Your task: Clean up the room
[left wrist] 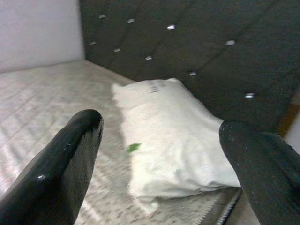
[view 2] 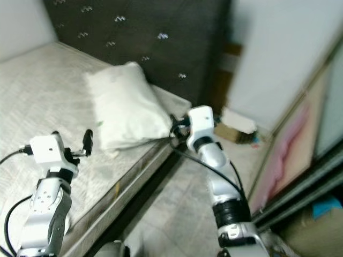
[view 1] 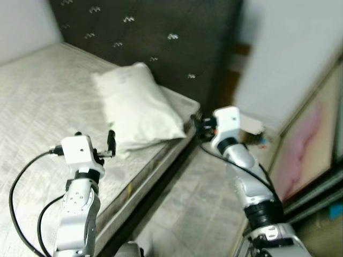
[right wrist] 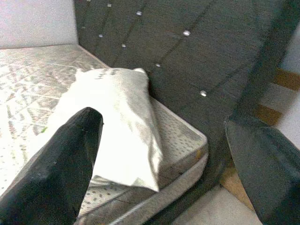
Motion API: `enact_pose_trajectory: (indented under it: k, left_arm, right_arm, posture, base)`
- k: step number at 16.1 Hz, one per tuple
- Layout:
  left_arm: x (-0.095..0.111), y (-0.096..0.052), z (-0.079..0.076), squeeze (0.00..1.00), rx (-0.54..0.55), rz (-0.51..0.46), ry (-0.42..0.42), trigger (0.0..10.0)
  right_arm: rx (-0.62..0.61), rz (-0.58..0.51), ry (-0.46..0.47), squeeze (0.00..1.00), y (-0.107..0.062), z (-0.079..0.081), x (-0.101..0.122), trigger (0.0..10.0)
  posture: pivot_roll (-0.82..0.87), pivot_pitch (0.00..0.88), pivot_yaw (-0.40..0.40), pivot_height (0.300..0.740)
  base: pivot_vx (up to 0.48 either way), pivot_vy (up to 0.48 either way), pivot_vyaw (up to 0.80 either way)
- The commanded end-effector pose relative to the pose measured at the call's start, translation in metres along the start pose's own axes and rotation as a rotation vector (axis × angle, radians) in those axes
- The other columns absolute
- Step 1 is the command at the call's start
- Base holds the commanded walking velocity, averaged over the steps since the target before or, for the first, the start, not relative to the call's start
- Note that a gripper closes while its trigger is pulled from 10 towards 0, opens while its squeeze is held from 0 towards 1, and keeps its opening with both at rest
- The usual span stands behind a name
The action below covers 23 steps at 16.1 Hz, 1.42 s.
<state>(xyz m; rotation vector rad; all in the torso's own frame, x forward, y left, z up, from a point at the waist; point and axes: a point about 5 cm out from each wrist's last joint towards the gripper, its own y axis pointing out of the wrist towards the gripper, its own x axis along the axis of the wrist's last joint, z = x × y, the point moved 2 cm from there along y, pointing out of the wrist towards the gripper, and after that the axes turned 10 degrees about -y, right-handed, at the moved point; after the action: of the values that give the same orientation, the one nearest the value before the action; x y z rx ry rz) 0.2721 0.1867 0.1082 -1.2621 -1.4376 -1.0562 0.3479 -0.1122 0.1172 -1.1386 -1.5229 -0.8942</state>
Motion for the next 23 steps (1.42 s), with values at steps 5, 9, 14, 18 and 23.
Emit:
enact_pose_trajectory:
  k: [5,9,14,18,23]
  left_arm:
    - [0.0054,0.0047,0.0043,0.00,0.005,-0.011,0.010,10.0]
    - [0.0049,0.0035,0.0041,0.00,0.004,-0.008,0.007,10.0]
    - [0.0047,0.0049,0.0027,0.00,0.001,-0.008,0.005,10.0]
    - [0.0039,0.0043,0.0031,0.00,0.005,-0.005,0.003,10.0]
    - [0.0038,0.0041,0.0005,0.00,-0.007,-0.007,-0.006,10.0]
  right_arm:
    - [0.027,-0.029,0.011,0.00,0.0072,0.0092,0.0082,10.0]
    - [0.023,-0.029,0.012,0.00,0.0063,0.0088,0.0068,10.0]
    - [0.024,-0.032,0.014,0.00,0.0071,0.0095,0.0073,10.0]
    - [0.026,-0.032,0.013,0.00,0.0074,0.0097,0.0072,10.0]
    - [0.030,-0.040,0.036,0.00,0.0073,0.0103,0.0078,10.0]
  posture:
    - [0.02,0.000,-0.068,0.740]
    - [0.02,0.000,-0.065,0.740]
    - [0.02,0.000,-0.065,0.740]
    - [0.02,0.000,-0.067,0.740]
    - [0.01,0.000,-0.069,0.740]
  base:
    - [0.000,0.000,0.80]
    - [0.000,0.000,0.80]
    - [0.000,0.000,0.80]
    - [0.000,0.000,0.80]
    - [0.000,0.000,0.62]
